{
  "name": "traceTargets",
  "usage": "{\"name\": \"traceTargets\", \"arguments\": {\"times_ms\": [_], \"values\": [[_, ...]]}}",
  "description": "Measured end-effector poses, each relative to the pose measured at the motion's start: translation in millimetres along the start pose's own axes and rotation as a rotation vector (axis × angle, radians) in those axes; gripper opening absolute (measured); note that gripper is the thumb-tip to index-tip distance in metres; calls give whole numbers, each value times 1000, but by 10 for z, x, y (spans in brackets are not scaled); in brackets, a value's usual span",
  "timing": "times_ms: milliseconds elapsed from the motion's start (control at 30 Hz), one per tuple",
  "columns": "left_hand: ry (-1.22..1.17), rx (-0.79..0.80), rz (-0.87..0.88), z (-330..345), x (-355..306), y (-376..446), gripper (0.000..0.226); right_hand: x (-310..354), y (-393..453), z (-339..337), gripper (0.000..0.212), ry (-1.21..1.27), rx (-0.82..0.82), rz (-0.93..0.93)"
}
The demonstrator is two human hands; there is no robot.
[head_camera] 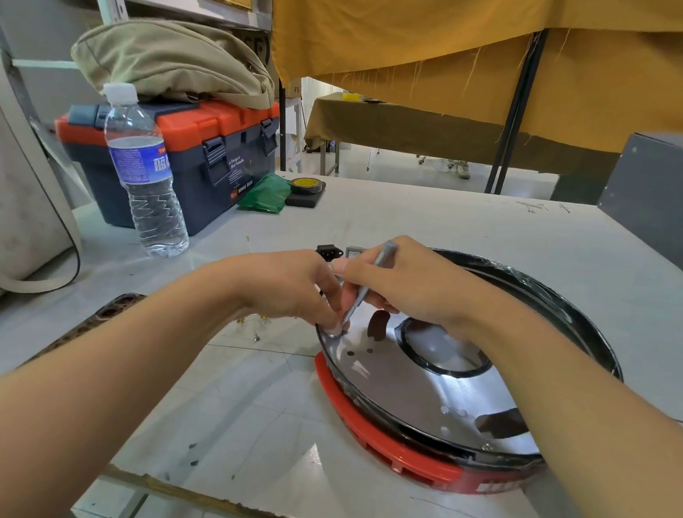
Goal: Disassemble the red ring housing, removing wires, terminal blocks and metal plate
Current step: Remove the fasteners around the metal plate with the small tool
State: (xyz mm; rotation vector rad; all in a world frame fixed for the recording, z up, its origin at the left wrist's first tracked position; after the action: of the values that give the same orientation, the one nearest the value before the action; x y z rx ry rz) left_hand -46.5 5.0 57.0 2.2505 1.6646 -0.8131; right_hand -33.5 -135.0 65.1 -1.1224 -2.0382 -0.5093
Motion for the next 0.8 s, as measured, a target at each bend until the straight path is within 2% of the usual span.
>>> {"name": "traceTargets", "arguments": {"times_ms": [267,400,500,667,800], "values": [[8,-25,31,24,32,-3,12,14,-16,-23,46,40,-36,-36],[-8,-31,72,23,46,-19,1,23,-2,-60,46,98,-150,-21],[-56,-63,109,40,65,-36,9,30,9,-101,49,157,-260,-43],[-269,-259,133,15,126,-106,9,30,27,-177,50,253,-447,-71],[-357,-471,120,-171,217,-191,4,95,17,-217,48,253,-462,-79]]}}
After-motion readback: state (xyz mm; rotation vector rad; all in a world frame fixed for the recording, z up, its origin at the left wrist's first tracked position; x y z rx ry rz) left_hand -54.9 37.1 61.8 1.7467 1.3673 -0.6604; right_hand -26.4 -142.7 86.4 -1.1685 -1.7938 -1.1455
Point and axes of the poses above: each hand's wrist, its own y-axis towards the middle knuckle, its own z-axis out of the palm, x = y × z, the point moved 3 cm from there along y, towards the middle knuckle, and after that the axes turned 8 degrees about z, right-handed, at the moved point
